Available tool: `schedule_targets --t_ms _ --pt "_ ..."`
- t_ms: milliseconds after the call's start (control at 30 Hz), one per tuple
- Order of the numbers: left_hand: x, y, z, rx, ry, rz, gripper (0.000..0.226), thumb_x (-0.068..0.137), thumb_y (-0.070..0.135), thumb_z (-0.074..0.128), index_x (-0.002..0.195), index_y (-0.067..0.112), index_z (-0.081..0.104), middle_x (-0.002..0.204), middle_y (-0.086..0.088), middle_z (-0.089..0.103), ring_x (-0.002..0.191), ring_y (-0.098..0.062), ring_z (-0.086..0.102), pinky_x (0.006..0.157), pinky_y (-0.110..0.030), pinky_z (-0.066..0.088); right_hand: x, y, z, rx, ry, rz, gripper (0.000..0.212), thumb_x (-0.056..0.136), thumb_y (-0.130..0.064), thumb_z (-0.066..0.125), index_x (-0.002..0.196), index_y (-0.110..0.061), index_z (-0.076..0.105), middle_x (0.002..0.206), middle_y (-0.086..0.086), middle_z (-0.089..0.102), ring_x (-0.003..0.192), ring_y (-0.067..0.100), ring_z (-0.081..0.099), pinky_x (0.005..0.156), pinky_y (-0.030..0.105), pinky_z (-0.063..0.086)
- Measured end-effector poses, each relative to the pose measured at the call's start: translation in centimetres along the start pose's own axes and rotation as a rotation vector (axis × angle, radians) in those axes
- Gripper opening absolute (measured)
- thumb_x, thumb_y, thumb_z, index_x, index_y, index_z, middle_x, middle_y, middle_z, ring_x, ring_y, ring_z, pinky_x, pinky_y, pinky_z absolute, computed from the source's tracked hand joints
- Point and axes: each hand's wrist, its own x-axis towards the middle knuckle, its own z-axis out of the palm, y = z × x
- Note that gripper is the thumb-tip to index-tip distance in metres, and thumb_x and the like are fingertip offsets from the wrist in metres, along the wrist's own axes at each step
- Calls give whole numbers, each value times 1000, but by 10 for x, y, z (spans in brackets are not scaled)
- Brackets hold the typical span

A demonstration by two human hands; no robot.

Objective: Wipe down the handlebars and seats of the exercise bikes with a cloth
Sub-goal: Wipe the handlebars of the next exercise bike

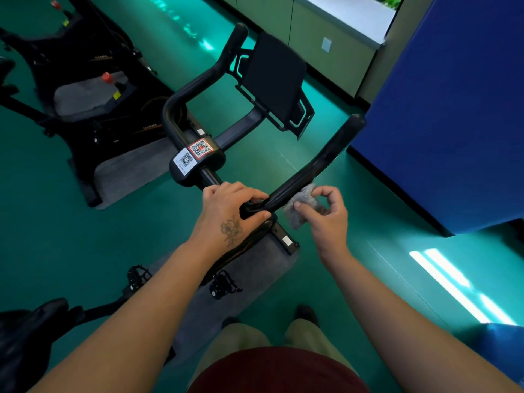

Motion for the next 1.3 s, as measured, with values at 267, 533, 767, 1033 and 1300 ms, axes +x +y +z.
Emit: schedule_targets --t_ms 267,533,767,1033,1300 --pt "0 -2 -2 7 -5 27 33 90 55 74 121 42 72 104 20 67 104 -8 58 107 -39 29 -28 19 17 -77 -125 11 36 76 -8 87 90 -27 59 89 -8 63 74 18 59 65 52 55" --pt "-3 -7 -5 -39 -12 11 31 91 49 78 121 42 72 107 21 67 106 -6 56 110 -34 24 -10 0 5 -8 29 -15 39 81 7 83 92 -20 57 86 -24 63 66 -1 54 60 20 50" --pt "-2 -10 -8 -30 -38 23 30 92 43 79 122 40 73 111 21 67 109 -3 55 111 -35 25 -42 19 31 -24 -102 40 37 78 -2 88 89 -21 58 85 -15 61 71 18 56 66 45 51" --pt "-3 -12 -8 -65 -59 30 31 91 42 80 120 41 73 109 23 66 108 -1 54 111 -34 24 -29 -1 10 -19 50 10 36 80 5 86 93 -16 59 86 -18 62 67 2 56 62 20 50" --pt "-8 -8 -8 -81 -34 27 31 91 38 81 122 38 74 111 20 67 110 -5 56 113 -37 26 -41 5 29 -44 33 35 37 80 2 86 91 -19 58 80 -22 62 67 9 53 62 29 50"
